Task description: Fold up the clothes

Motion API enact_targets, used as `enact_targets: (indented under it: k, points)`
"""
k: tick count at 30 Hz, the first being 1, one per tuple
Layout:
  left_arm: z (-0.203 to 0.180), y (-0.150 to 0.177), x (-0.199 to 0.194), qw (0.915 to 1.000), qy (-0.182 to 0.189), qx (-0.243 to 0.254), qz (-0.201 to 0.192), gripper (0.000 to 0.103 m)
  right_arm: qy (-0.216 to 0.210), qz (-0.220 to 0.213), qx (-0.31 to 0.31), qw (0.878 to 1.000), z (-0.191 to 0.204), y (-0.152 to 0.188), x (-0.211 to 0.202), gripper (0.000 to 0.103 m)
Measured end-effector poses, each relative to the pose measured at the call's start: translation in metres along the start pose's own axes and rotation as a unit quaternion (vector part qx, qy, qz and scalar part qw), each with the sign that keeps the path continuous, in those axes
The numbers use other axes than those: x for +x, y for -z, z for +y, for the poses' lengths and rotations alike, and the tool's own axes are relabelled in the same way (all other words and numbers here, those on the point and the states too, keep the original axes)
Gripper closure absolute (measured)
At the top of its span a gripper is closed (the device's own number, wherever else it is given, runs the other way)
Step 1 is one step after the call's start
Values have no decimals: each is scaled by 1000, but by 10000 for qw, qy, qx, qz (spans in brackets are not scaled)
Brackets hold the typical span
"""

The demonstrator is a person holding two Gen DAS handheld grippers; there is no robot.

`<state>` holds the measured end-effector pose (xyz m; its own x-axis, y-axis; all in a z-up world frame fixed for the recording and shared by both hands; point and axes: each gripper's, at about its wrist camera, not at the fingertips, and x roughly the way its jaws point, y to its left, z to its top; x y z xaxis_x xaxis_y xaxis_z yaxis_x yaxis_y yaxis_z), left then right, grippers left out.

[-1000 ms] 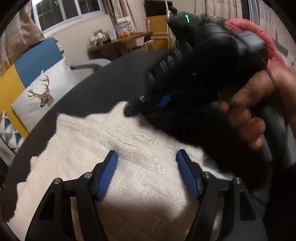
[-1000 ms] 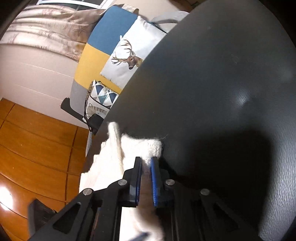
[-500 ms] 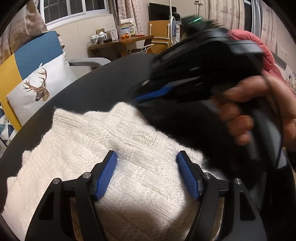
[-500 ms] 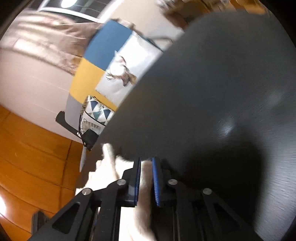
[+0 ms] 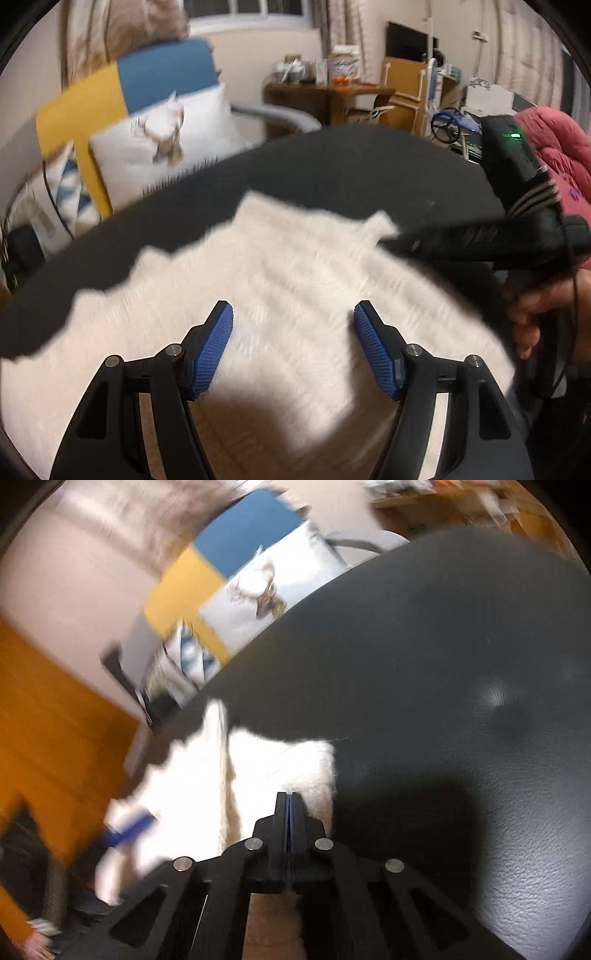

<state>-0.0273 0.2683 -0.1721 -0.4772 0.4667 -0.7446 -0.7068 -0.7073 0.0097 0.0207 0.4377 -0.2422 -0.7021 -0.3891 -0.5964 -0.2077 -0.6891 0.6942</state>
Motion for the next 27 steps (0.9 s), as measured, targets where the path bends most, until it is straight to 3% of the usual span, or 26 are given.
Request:
enact_targets:
  k: [1,5,9,12,16,18,20,23,27]
  points:
    - [4,4,2,9999,83,-90,-26,29,-187,-68,292,9994,-7,0,0,103]
    - [6,6,5,9998,139,-132,68,20,-257,-135,-224,9993,15,23,-29,96]
    - [2,8,3,9999,87,-71,65,19,-320,-200,-755,9964,37,45,-57,96]
    - [4,7,6,9998,130,-99,61,19,-351,31,-1048,9939,56,68,-56,96]
    - [7,7,7,9996,220,-154,43,19,443,203,-957,9942,42,86,-46,103]
    - [9,7,7,9994,281,-196,34,18,181,78,-441,9988,25,89,-48,103]
    - [11,7,8,9993,295,-211,51,18,117,-36,-369,9992,22,92,-47,103]
    - [9,6,3,9996,232,-153,84,18,388,-117,-650,9971,32,94,-45,103]
    - [19,12,-21,9998,127,-131,77,18,525,-92,-547,9971,41,84,-46,101]
